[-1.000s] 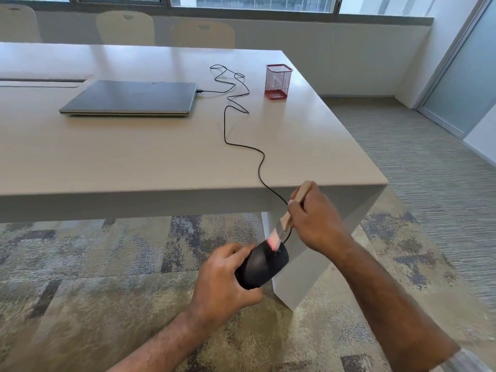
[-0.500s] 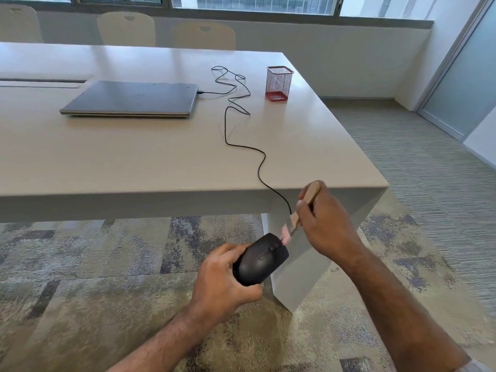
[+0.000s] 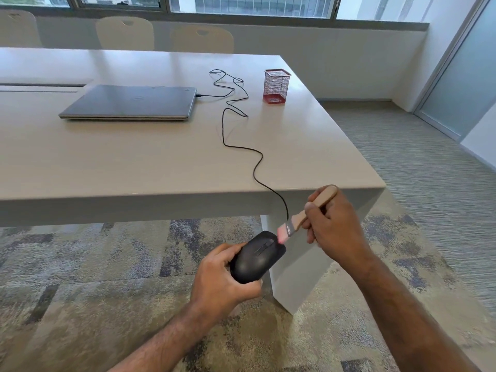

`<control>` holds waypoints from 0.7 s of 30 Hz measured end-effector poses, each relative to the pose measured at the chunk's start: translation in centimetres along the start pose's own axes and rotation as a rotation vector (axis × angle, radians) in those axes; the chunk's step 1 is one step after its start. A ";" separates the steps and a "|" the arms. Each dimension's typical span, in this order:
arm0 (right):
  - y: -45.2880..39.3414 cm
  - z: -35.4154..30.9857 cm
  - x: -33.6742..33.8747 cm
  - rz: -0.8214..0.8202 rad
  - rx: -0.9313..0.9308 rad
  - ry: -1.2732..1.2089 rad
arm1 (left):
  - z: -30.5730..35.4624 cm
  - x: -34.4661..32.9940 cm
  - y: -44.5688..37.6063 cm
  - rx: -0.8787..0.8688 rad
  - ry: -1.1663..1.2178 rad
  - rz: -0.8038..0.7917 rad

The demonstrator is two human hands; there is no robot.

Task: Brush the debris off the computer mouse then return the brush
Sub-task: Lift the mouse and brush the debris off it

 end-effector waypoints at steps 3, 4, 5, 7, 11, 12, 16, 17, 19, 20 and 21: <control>0.5 -0.8 -0.1 -0.111 -0.051 -0.296 | -0.3 -0.1 -0.1 0.029 0.005 0.007; 0.7 -1.3 -0.3 -0.168 -0.055 -0.362 | -0.4 -0.1 -0.1 0.034 0.005 0.009; 1.0 -1.8 -0.4 -0.228 -0.052 -0.409 | -0.4 0.0 -0.2 0.036 0.005 0.011; 1.6 -2.8 -0.8 -0.333 -0.031 -0.426 | -0.5 0.0 -0.2 0.038 0.002 0.016; 1.8 -3.0 -1.7 -0.350 0.005 -0.302 | -0.4 -0.2 -0.4 0.032 -0.014 0.016; 1.6 -2.7 -1.8 -0.320 -0.002 -0.269 | -0.4 -0.2 -0.4 0.033 -0.015 0.017; 0.9 -1.6 -1.2 -0.168 0.014 -0.106 | -0.5 -0.1 -0.4 0.041 -0.031 0.011; 0.8 -1.5 -1.0 -0.129 0.038 -0.027 | -0.6 -0.1 -0.3 0.045 -0.035 0.007; 0.7 -1.5 -0.6 -0.079 0.079 0.089 | -0.7 -0.1 -0.3 0.044 -0.042 0.007; 0.7 -1.5 -0.5 -0.061 0.093 0.098 | -0.7 0.0 -0.3 0.040 -0.045 0.009; 0.8 -1.7 -0.4 -0.047 0.104 0.085 | -0.7 0.0 -0.3 0.038 -0.046 0.012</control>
Point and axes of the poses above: each hand's wrist, its own y-axis away from the middle knuckle, its own x-axis out of the back of the hand, z = x × y, the point moved 5 cm from there along -y, towards the middle knuckle, and after that the axes turned 8 degrees about y, right-handed, at the moved point
